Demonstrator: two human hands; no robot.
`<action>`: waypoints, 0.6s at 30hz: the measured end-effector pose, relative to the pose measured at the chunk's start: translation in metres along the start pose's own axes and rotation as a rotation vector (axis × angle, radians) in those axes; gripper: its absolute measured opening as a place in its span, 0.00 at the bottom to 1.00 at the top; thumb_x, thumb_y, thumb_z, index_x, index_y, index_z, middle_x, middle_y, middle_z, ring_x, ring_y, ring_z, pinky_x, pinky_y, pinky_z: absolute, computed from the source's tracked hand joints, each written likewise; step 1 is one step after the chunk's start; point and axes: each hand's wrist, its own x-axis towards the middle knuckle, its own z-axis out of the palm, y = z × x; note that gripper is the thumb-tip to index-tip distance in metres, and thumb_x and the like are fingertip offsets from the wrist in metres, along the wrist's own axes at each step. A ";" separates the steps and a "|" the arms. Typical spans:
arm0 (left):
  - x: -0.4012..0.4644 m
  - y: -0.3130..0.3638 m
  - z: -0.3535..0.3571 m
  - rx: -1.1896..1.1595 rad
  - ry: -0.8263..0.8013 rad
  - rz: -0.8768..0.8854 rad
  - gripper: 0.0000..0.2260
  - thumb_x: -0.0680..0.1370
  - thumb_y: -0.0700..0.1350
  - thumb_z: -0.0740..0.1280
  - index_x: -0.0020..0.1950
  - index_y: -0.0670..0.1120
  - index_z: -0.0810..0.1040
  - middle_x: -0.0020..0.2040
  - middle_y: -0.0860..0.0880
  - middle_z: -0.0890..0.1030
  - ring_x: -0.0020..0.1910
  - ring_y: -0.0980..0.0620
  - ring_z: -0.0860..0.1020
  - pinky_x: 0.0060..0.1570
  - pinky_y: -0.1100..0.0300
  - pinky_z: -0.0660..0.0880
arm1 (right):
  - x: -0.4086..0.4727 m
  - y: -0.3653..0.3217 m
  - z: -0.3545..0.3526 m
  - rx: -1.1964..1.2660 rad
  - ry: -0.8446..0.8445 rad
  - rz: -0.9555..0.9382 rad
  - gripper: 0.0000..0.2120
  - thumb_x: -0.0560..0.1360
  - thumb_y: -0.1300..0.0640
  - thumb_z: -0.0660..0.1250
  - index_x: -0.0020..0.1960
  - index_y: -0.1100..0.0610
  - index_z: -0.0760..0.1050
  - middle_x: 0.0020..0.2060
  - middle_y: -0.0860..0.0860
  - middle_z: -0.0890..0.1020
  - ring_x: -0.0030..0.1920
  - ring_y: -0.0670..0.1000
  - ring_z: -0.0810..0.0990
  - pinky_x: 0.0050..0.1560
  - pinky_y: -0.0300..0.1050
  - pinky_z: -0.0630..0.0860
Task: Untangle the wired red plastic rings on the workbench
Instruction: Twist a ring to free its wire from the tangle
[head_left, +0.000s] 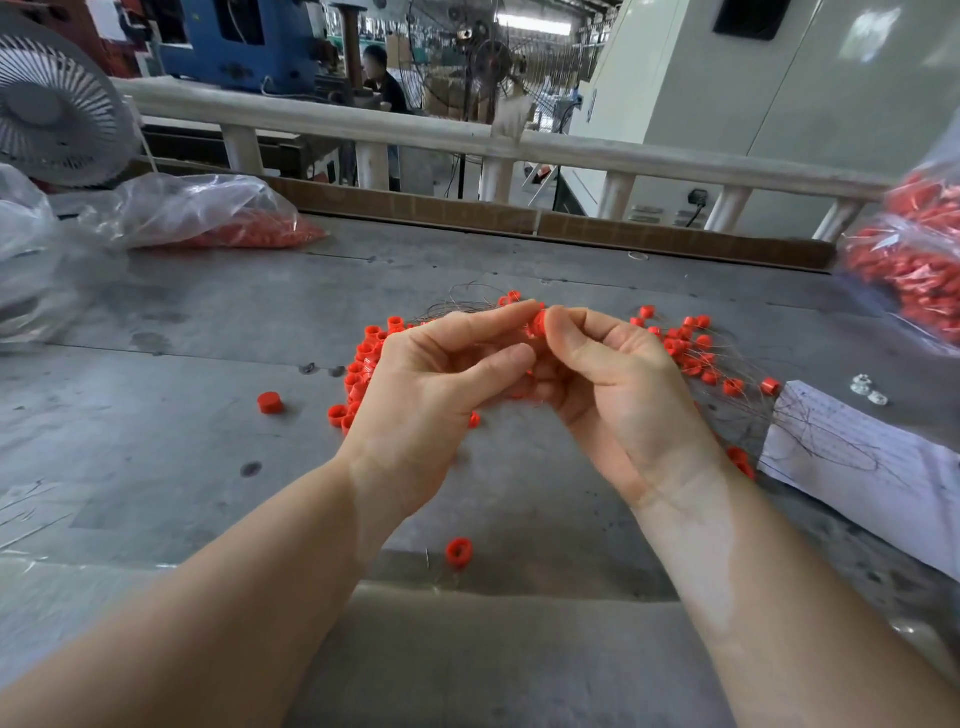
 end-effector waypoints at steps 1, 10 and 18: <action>0.000 0.001 0.000 0.026 0.013 0.029 0.12 0.65 0.39 0.70 0.47 0.46 0.84 0.40 0.45 0.83 0.36 0.55 0.82 0.37 0.68 0.76 | 0.000 0.000 0.000 0.041 -0.029 0.034 0.07 0.67 0.56 0.67 0.38 0.60 0.80 0.34 0.56 0.81 0.30 0.46 0.78 0.29 0.35 0.74; -0.002 0.004 0.002 0.105 -0.008 0.107 0.13 0.67 0.38 0.71 0.51 0.41 0.80 0.33 0.43 0.82 0.29 0.48 0.81 0.34 0.58 0.78 | -0.002 0.001 0.003 0.231 -0.207 0.071 0.12 0.73 0.56 0.62 0.36 0.62 0.78 0.26 0.51 0.72 0.29 0.43 0.76 0.25 0.32 0.70; -0.002 0.002 0.005 0.106 -0.026 0.138 0.13 0.66 0.37 0.71 0.50 0.40 0.81 0.43 0.46 0.78 0.33 0.48 0.82 0.37 0.59 0.79 | -0.002 0.002 0.006 0.137 -0.123 -0.008 0.15 0.74 0.54 0.61 0.31 0.60 0.71 0.24 0.49 0.70 0.25 0.42 0.72 0.24 0.32 0.68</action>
